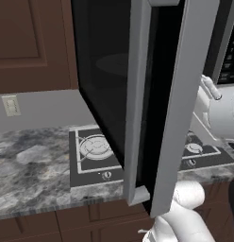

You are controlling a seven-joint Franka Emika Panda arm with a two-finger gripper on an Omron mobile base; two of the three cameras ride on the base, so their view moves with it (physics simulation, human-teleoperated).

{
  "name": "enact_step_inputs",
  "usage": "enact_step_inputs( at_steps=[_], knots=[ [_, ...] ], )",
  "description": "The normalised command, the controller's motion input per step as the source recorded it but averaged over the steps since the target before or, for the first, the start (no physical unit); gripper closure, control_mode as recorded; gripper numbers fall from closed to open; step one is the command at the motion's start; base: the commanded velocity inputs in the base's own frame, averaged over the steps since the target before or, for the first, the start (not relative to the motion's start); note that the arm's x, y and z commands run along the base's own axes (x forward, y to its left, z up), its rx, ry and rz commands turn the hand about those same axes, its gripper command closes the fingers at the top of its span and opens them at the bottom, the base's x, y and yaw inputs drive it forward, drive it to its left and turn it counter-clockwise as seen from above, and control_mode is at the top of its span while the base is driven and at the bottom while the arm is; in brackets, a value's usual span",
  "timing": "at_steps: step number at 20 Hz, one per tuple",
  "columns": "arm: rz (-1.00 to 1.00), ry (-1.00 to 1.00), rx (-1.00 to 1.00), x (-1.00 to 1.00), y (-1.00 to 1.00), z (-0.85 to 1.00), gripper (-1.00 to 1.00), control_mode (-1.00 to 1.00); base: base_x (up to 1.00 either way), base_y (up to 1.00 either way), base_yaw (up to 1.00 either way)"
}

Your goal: Retrieve the reheated potato from the microwave, then place the potato, cheese, and condiment on the cutting board.

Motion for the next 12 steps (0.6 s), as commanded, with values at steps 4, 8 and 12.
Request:
enact_step_inputs(
  at_steps=[4,8,12],
  knots=[
    [-0.12,-0.04,-0.01,0.14,0.39,0.0,-1.0,-1.0,0.0,0.0,0.0],
    [-0.11,-0.03,0.0,0.13,0.31,0.0,-1.0,-1.0,0.0,0.0,0.0],
    [-0.15,-0.03,-0.01,0.19,0.22,0.0,-1.0,-1.0,0.0,0.0,0.0]
  ],
)
